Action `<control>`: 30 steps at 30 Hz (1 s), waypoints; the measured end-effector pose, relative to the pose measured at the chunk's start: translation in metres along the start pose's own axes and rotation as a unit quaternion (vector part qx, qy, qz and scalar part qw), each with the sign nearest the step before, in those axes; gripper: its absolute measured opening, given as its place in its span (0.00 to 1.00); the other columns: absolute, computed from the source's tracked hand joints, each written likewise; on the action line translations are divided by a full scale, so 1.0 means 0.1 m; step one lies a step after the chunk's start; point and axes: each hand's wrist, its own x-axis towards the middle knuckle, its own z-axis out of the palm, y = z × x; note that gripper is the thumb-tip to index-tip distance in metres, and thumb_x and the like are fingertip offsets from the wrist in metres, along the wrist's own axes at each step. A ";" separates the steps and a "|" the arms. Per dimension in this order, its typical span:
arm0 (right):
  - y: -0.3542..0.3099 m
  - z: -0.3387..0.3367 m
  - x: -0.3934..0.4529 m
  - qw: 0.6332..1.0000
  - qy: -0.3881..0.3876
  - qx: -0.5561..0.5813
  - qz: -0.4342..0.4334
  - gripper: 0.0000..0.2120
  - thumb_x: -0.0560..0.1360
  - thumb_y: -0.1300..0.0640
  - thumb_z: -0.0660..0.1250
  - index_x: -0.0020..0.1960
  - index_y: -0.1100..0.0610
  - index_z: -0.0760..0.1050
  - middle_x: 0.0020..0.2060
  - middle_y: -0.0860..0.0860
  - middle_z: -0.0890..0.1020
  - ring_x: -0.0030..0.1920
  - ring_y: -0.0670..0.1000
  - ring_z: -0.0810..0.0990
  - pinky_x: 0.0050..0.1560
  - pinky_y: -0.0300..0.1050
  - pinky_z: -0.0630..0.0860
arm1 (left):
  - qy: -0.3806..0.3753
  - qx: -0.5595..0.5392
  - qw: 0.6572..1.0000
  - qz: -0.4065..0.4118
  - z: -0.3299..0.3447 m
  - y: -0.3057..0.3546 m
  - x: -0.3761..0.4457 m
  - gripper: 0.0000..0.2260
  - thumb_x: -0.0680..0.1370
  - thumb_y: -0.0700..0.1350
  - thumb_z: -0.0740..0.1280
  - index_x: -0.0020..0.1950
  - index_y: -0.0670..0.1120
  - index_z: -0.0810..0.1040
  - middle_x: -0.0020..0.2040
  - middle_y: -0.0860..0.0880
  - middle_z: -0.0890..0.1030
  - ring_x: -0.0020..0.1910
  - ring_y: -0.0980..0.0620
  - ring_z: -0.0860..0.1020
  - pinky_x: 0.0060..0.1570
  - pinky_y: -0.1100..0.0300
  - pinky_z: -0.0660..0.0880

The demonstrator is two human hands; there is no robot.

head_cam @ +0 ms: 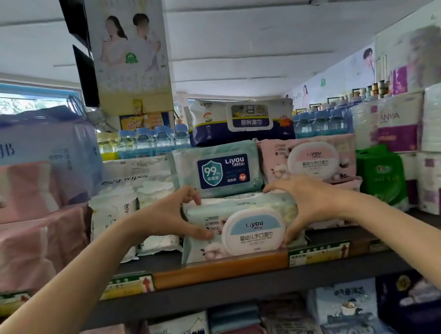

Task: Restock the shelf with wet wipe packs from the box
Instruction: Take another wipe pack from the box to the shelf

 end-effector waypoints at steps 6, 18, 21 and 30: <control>-0.20 -0.01 0.13 0.999 0.031 -0.002 -0.034 0.40 0.60 0.44 0.78 0.67 0.49 0.67 0.55 0.49 0.69 0.57 0.48 0.67 0.59 0.44 0.66 | -0.035 0.038 0.996 -0.071 -0.27 -0.03 -0.10 0.24 0.67 0.44 0.76 0.56 0.54 0.67 0.60 0.52 0.69 0.50 0.55 0.77 0.37 0.68 0.77; -0.36 0.06 -0.68 0.975 0.155 0.130 0.086 0.19 0.74 0.50 0.68 0.62 0.54 0.73 0.62 0.51 0.75 0.62 0.50 0.73 0.58 0.43 0.70 | 0.153 0.247 0.921 0.258 0.45 0.54 -0.22 0.11 0.75 0.47 0.66 0.57 0.47 0.75 0.63 0.47 0.71 0.63 0.48 0.70 0.62 0.58 0.65; -0.27 0.12 -1.29 0.972 0.110 0.136 0.154 0.16 0.74 0.51 0.67 0.60 0.55 0.75 0.56 0.48 0.78 0.55 0.46 0.76 0.50 0.38 0.73 | 0.084 0.231 0.905 0.348 1.06 0.80 -0.15 0.11 0.75 0.44 0.66 0.55 0.43 0.76 0.60 0.44 0.73 0.60 0.46 0.71 0.57 0.61 0.64; -0.12 -0.02 -4.00 0.884 0.100 0.136 0.436 0.11 0.76 0.52 0.65 0.56 0.54 0.76 0.52 0.51 0.81 0.50 0.47 0.79 0.56 0.46 0.74 | -0.171 0.113 0.871 0.447 3.06 2.03 -0.69 0.08 0.77 0.43 0.64 0.55 0.43 0.77 0.55 0.46 0.79 0.54 0.49 0.78 0.53 0.58 0.73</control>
